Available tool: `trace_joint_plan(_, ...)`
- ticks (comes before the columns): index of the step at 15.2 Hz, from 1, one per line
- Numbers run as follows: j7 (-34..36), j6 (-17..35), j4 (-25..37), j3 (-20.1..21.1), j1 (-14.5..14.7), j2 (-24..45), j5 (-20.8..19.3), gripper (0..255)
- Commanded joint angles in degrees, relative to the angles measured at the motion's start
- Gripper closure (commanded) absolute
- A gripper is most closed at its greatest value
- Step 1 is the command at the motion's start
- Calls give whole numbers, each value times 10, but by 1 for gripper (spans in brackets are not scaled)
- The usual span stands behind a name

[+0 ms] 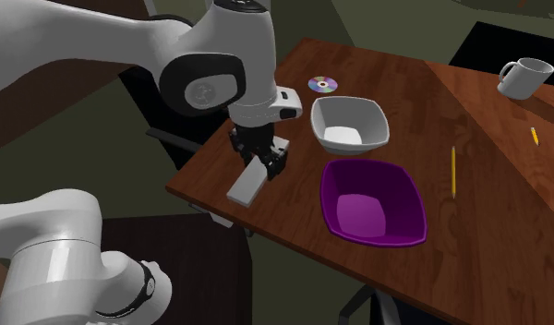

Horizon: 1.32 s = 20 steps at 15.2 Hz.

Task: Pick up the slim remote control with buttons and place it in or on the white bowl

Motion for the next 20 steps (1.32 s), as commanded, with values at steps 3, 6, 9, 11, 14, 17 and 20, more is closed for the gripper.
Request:
trace_joint_plan(3,-1,-34,28,-3,-1,-6,-2,255)
trace_joint_plan(6,-2,-59,48,-5,-2,-11,-3,255)
trace_joint_plan(9,-2,-83,69,-7,-2,-14,-4,255)
trace_joint_plan(11,-2,-98,83,-8,-3,-15,-5,255)
trace_joint_plan(14,-2,-122,105,-10,-3,-16,-6,255)
trace_joint_plan(17,-2,-145,128,-11,-4,-16,-7,255)
trace_joint_plan(20,-2,-166,151,-13,-5,-15,-8,255)
